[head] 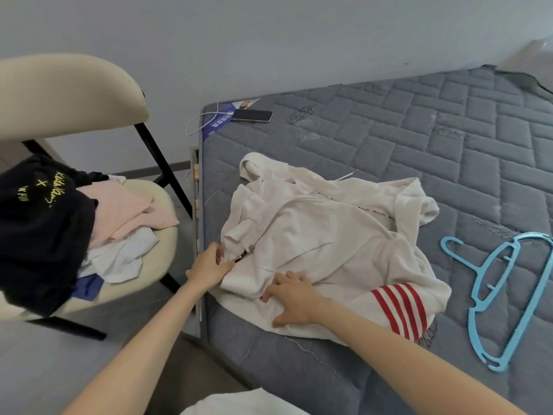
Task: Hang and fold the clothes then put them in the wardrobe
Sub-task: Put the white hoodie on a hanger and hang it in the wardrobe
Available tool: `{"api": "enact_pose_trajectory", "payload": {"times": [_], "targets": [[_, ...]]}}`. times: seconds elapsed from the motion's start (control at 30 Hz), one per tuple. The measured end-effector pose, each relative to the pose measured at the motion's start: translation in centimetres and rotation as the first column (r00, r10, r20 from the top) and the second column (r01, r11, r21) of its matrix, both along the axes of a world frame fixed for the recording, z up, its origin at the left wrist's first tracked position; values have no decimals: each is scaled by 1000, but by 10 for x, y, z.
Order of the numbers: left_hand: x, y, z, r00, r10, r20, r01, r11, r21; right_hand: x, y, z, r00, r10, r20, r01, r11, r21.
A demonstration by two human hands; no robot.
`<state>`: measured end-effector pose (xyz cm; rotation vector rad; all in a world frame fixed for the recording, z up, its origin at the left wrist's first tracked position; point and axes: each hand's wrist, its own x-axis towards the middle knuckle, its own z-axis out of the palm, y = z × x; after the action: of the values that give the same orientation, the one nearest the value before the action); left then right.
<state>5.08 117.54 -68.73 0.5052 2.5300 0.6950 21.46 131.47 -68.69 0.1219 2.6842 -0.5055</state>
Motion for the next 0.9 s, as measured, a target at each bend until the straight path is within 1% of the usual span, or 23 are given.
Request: {"api": "enact_pose_trajectory", "payload": {"times": [0.07,0.13,0.2,0.27,0.3,0.33,0.37,0.4,0.43,0.47,0.5,0.53,0.57,0.6,0.63,0.67,0.7,0.73,0.77,0.8,0.83,0.87,0.9], "targets": [[-1,-2,4,1000,-22,-21,23,997,68,1,-2,-4,999,3,-36,-2,1000,25],[-2,-2,6,998,-41,-56,44,997,60,2,1,-1,998,8,-59,-8,1000,-2],[-2,-1,7,995,-34,-98,36,999,26,2,10,8,999,-45,-25,41,990,-135],[0,2,8,994,6,-106,-1,999,46,4,25,24,981,-193,19,188,923,-336],[1,3,9,996,32,-88,-25,997,80,6,33,34,954,-299,36,283,851,-443],[3,5,9,996,60,-59,-53,992,115,8,40,43,914,-401,64,369,755,-542],[4,5,10,996,88,-23,-84,987,137,10,47,51,868,-482,121,441,634,-635],[5,6,10,994,105,12,-106,984,144,13,53,57,827,-525,199,487,496,-718],[6,7,10,993,110,40,-115,984,139,15,60,63,803,-525,281,512,367,-777],[7,8,10,993,100,57,-107,986,127,18,66,68,800,-485,352,527,290,-799],[8,10,11,994,86,71,-93,990,109,21,71,73,808,-413,421,555,295,-778],[9,13,12,994,77,77,-84,992,98,23,73,77,808,-319,495,587,377,-716],[10,16,13,993,80,85,-87,992,92,26,73,80,788,-217,576,595,509,-622],[11,19,15,993,88,84,-96,991,90,29,72,81,745,-123,655,557,655,-511],[12,21,16,992,101,76,-107,991,82,30,69,81,692,-44,721,472,783,-405],[13,24,18,991,113,77,-119,990,72,31,67,80,649,13,761,361,875,-322],[14,25,19,985,138,105,-147,986,76,31,65,78,635,34,772,266,928,-260],[14,26,18,968,173,183,-190,978,83,30,66,77,655,11,756,232,949,-215],[15,26,17,936,200,291,-233,969,84,30,68,74,709,-57,703,266,945,-192],[17,25,16,898,213,385,-265,960,87,29,70,72,782,-156,604,335,921,-196],[19,24,15,870,208,446,-272,959,82,28,74,70,847,-269,459,398,893,-212],[22,24,13,855,198,479,-265,961,75,27,78,67,884,-363,294,431,878,-210],[24,24,11,851,189,490,-255,964,70,26,81,65,898,-408,167,435,883,-178]]}}
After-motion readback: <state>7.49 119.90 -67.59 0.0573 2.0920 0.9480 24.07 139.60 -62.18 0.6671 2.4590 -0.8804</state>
